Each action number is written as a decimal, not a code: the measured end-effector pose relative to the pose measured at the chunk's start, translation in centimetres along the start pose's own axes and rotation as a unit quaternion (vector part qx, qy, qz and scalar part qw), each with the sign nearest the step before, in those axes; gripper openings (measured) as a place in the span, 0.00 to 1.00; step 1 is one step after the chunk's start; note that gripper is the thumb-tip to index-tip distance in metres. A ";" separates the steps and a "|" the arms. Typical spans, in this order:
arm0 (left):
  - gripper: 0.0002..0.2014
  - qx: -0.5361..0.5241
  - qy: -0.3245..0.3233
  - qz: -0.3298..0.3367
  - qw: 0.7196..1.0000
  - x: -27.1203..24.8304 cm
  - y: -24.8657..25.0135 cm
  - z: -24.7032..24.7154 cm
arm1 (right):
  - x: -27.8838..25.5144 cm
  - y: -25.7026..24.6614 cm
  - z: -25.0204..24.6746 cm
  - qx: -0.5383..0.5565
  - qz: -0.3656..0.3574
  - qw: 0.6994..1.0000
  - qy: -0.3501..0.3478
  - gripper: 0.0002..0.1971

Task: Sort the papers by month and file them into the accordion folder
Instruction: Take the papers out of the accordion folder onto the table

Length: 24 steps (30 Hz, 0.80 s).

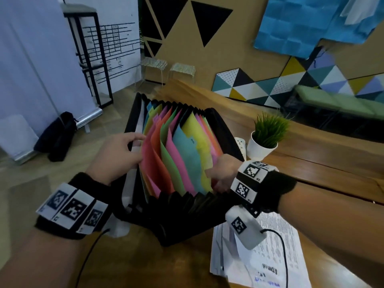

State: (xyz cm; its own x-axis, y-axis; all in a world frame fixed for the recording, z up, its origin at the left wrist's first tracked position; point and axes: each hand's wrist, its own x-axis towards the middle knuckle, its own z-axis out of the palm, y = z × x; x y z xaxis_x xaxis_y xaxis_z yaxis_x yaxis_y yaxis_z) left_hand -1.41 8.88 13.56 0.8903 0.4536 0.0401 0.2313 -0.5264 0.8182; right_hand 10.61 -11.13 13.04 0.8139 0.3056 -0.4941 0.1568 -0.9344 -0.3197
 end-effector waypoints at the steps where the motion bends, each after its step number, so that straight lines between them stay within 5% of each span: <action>1: 0.19 0.005 -0.002 0.000 1.000 0.1 0.0 0.1 | 0.2 -0.1 0.4 0.019 -0.010 1.000 -0.021 0.11; 2: 0.19 0.011 -0.004 -0.001 1.000 0.3 0.0 0.2 | 0.3 -0.3 0.7 0.006 -0.034 0.999 -0.028 0.06; 7: 0.21 0.033 -0.017 -0.012 0.999 1.0 -1.0 -0.2 | -1.0 -0.3 -0.8 -0.064 -0.078 0.994 0.037 0.16; 11: 0.22 0.044 -0.029 -0.014 0.999 1.0 -1.7 -1.0 | -3.3 3.3 -5.1 0.205 -0.108 0.971 0.066 0.07; 14: 0.19 0.024 -0.042 0.011 0.999 0.7 -1.7 -1.4 | -5.1 8.5 -7.4 0.265 -0.122 0.945 0.147 0.04; 19: 0.27 0.024 -0.070 -0.011 0.997 0.8 -2.6 -2.1 | -4.2 19.5 -4.8 0.409 -0.010 0.902 0.137 0.11; 24: 0.28 -0.047 -0.093 -0.033 0.994 0.9 -3.5 -2.5 | -2.3 28.5 3.7 0.302 0.159 0.932 0.122 0.11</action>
State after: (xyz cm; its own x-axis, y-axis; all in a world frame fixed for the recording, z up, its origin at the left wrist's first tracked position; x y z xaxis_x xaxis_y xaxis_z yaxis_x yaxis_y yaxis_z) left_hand -2.42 12.98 12.18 0.9335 0.3394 -0.1155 0.2622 -0.4263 0.8657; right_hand 11.09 -37.78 2.08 0.8804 -0.0883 -0.4659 -0.3969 -0.6746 -0.6224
